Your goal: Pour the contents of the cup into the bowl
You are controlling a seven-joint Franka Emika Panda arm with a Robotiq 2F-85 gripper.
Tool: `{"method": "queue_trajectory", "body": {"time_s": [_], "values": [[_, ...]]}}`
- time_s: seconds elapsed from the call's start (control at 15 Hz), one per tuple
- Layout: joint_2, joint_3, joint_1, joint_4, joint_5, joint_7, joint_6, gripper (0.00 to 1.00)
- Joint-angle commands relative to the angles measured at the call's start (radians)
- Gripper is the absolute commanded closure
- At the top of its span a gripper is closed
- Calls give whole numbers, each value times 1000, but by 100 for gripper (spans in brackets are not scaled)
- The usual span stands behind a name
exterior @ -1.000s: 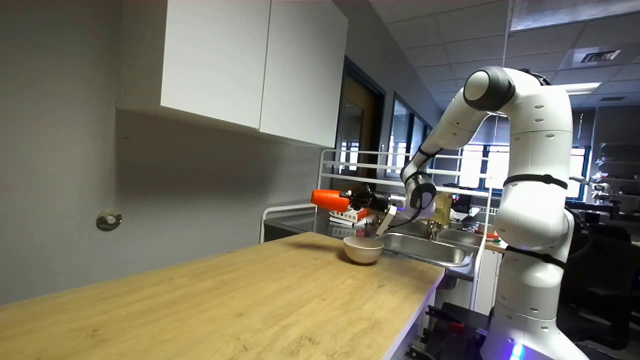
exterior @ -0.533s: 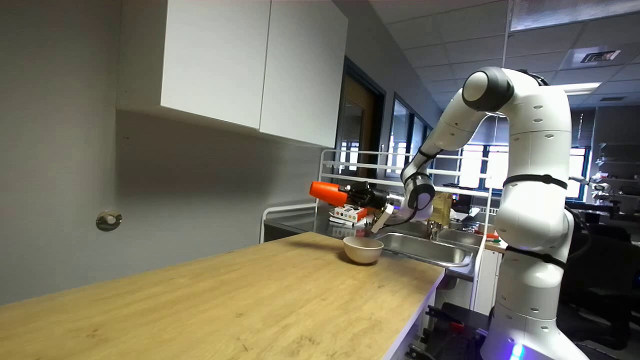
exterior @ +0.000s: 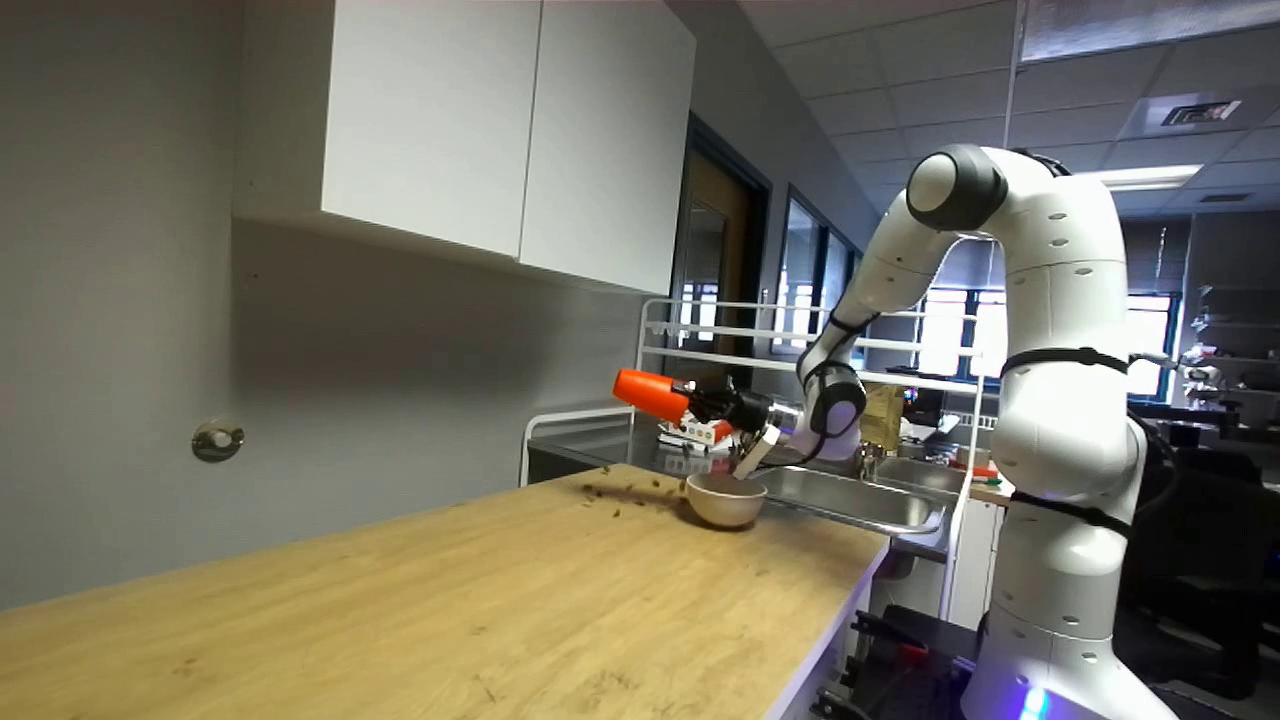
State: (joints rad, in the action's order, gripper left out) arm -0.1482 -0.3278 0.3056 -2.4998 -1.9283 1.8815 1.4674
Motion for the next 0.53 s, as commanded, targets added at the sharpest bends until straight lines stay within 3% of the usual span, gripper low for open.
{"method": "queue_trajectory", "body": {"time_s": [0.0,0.47], "values": [[-11,3,-3,-6,-39,32,-32,99],[-32,0,-1,-14,-57,61,-66,99]]}}
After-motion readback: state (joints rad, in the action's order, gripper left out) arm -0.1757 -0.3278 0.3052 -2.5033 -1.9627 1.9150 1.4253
